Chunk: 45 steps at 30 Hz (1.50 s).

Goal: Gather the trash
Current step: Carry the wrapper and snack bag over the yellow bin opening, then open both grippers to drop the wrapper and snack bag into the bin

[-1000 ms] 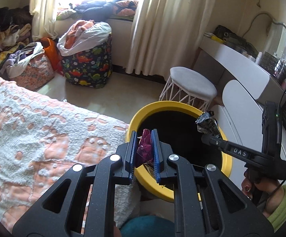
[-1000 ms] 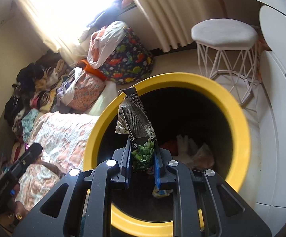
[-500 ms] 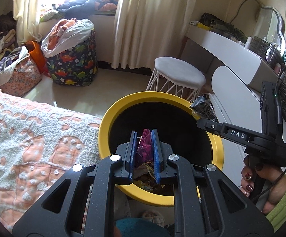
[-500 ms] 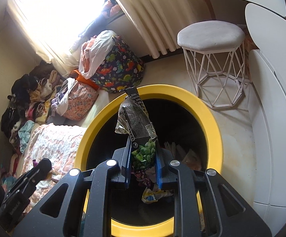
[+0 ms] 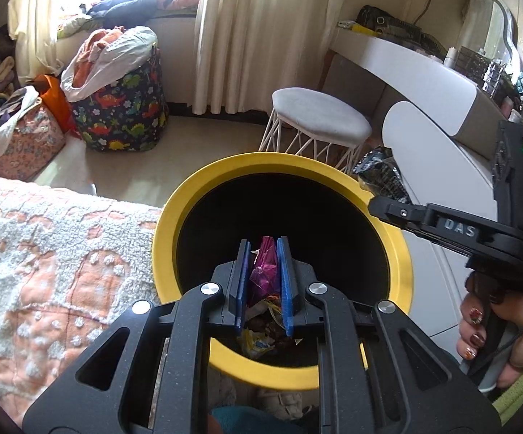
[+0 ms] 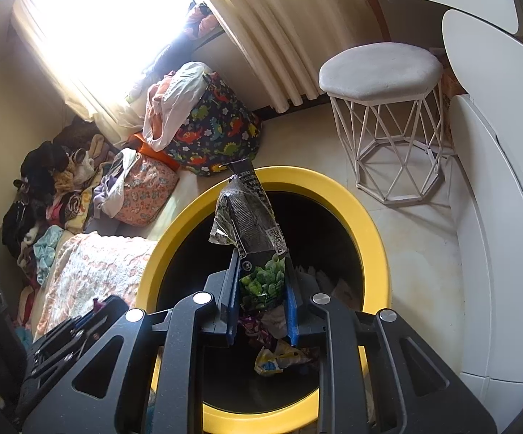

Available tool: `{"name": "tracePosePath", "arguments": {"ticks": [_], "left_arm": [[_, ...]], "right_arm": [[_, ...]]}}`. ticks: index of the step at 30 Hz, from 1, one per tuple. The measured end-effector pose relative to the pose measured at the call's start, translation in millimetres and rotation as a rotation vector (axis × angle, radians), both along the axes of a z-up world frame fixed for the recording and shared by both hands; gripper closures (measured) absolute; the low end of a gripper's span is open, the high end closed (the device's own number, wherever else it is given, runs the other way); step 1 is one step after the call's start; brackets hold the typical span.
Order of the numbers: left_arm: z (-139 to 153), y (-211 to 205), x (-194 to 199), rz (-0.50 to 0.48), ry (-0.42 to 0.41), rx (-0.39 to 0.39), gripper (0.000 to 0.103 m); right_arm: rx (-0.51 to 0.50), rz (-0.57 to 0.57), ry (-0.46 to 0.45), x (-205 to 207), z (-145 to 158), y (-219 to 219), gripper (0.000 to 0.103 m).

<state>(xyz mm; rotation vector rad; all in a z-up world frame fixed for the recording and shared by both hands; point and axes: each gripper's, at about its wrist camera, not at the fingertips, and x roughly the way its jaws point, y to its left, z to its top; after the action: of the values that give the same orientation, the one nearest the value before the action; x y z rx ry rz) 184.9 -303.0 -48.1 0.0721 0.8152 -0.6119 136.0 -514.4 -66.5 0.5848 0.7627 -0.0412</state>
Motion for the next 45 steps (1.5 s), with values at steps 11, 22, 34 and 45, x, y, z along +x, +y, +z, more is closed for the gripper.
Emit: {"name": "tracePosePath", "arguments": {"ticks": [11, 22, 34, 45], "left_arm": [[-8, -3, 25, 0.035, 0.038, 0.008, 0.093], [-11, -3, 34, 0.051, 0.054, 0.013, 0.093], [-7, -2, 35, 0.051, 0.055, 0.004, 0.093], [3, -8, 38, 0.028, 0.049, -0.007, 0.069]], "right_arm": [[0.002, 0.040, 0.048, 5, -6, 9, 0.082], [-0.015, 0.122, 0.088, 5, -10, 40, 0.082], [-0.048, 0.160, 0.111, 1, -12, 56, 0.075], [-0.064, 0.126, 0.107, -9, -7, 48, 0.055]]}}
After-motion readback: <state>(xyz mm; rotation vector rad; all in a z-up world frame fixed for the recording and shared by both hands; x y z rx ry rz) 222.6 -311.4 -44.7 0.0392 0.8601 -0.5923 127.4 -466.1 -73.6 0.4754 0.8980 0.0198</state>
